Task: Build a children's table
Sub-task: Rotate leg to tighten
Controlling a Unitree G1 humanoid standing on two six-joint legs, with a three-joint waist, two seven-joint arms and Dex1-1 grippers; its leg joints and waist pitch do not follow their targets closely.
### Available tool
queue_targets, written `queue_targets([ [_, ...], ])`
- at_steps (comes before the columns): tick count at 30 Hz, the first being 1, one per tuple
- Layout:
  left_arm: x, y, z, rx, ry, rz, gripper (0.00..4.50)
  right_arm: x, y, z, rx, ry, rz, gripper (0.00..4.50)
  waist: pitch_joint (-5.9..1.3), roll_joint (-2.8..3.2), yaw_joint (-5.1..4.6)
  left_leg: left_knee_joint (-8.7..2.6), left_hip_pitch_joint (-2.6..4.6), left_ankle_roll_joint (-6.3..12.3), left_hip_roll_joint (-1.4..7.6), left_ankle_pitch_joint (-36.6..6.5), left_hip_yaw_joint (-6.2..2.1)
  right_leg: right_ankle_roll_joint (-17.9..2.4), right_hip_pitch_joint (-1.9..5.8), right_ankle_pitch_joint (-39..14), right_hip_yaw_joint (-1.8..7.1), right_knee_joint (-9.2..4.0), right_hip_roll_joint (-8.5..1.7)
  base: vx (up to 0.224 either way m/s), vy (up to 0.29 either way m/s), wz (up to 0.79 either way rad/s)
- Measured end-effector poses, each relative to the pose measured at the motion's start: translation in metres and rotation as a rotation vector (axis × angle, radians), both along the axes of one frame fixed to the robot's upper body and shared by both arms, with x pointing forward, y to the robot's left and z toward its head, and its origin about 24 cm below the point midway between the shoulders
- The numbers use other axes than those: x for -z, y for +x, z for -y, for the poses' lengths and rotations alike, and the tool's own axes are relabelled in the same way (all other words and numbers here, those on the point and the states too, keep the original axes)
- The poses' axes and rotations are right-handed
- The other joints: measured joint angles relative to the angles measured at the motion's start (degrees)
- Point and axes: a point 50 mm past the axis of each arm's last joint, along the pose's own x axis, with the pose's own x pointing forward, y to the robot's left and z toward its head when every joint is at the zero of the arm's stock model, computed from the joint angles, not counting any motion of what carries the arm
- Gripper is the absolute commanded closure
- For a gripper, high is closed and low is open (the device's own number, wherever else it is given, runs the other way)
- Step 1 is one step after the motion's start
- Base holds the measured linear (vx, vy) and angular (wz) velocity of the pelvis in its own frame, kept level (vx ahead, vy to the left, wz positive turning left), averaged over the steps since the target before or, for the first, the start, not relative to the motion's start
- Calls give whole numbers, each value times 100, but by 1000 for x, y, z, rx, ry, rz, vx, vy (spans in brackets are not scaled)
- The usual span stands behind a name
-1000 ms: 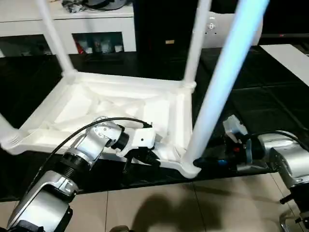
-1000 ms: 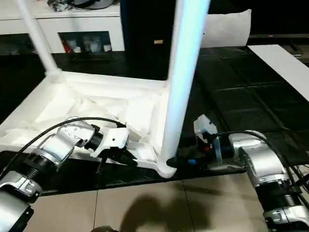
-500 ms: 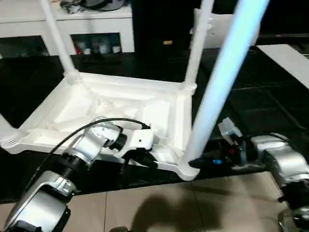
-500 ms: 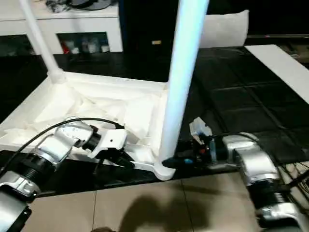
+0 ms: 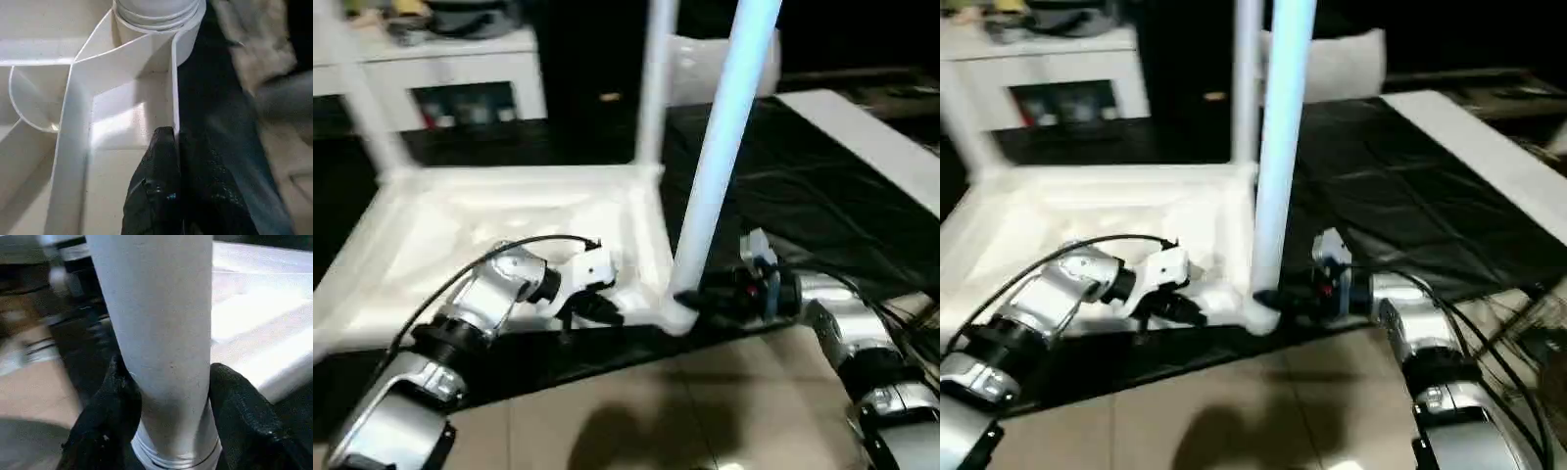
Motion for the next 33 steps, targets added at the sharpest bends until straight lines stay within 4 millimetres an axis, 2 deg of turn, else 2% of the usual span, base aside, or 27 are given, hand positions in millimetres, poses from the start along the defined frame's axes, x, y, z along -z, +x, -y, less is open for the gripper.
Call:
queue_targets([
  [5,2,8,13,-176,-34,31,450,-10,12,-18,255,-31,-8,259,0,0,-88,-13,-43,5,-4,-2,1,-6,-33,7,6,2,2,0,0,0],
  [7,0,14,22,-271,-42,65,450,-13,21,-29,390,-36,-2,259,0,0,-105,-12,-77,5,-6,-1,8,-13,-78,43,18,21,2,0,0,0],
  [11,-6,21,35,-360,-72,108,450,-21,32,-37,548,-27,22,259,-1,-2,-74,-16,-157,19,-13,4,12,-3,-180,144,46,66,3,0,0,0],
  [12,-7,22,38,-366,-80,115,450,-22,33,-37,563,-23,35,224,-1,-1,-25,-34,-183,39,-9,17,14,-32,-222,159,47,72,10,52,-39,0],
  [13,-8,22,40,-367,-86,118,450,-23,34,-36,572,-18,44,189,-2,0,8,-45,-198,40,-4,18,13,-39,-242,153,47,74,16,52,-39,0],
  [16,-10,23,41,-371,-97,123,450,-26,33,-37,579,-5,48,183,-2,0,99,-56,-210,41,7,18,18,-64,-273,115,45,110,22,0,0,0],
  [20,-12,22,42,-348,-95,136,450,-28,26,-33,580,-9,54,142,-2,0,229,-40,-249,41,14,19,25,-68,-326,103,47,154,19,0,0,0],
  [24,-9,19,39,-303,-90,147,450,-26,14,-15,527,-29,69,108,-1,2,377,-17,-243,39,18,19,27,-65,-315,108,50,158,19,0,0,0],
  [29,-9,18,31,-244,-65,170,450,-29,2,0,425,-11,59,78,2,7,427,-2,-236,36,18,21,32,-63,-308,128,61,156,19,0,0,0],
  [30,-9,17,29,-223,-56,177,450,-32,-1,4,394,-11,59,59,2,8,433,-2,-229,35,17,21,33,-62,-306,131,63,156,19,0,0,0],
  [33,-8,15,20,-162,-37,181,450,-37,-9,22,327,-50,73,44,2,8,493,-3,-187,35,17,21,35,-59,-285,130,65,154,19,0,0,0],
])
